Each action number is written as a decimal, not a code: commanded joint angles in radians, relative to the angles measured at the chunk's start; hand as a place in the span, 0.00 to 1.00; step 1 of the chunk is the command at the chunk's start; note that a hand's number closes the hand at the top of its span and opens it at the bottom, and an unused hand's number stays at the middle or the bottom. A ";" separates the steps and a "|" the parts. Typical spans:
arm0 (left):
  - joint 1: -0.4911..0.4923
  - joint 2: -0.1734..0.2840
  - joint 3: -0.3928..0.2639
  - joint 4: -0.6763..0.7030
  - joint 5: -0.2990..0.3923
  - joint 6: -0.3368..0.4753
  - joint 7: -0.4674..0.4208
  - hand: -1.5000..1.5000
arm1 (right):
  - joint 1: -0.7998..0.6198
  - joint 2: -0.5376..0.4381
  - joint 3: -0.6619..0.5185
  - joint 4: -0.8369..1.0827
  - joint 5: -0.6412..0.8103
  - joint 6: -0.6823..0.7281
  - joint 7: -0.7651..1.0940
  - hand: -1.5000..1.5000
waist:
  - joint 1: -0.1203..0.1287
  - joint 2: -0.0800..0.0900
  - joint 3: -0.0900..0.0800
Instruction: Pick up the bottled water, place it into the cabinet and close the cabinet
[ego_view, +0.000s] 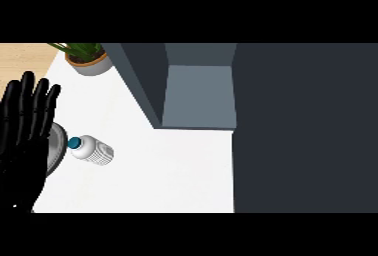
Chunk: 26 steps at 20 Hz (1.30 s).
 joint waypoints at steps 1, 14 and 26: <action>-0.023 0.057 0.096 0.128 0.148 -0.121 -0.107 0.00 | -0.024 0.026 0.033 0.005 0.018 -0.014 0.024 0.00 | -0.022 -0.013 -0.002; 0.059 0.487 0.263 0.383 1.043 -0.775 0.109 0.00 | 0.149 0.015 0.175 -0.234 -0.121 0.094 0.151 0.00 | -0.037 -0.018 -0.004; 0.059 0.749 0.314 0.591 1.353 -0.926 0.218 0.00 | 0.188 0.022 0.257 -0.408 -0.071 0.045 0.321 0.00 | -0.030 -0.014 -0.001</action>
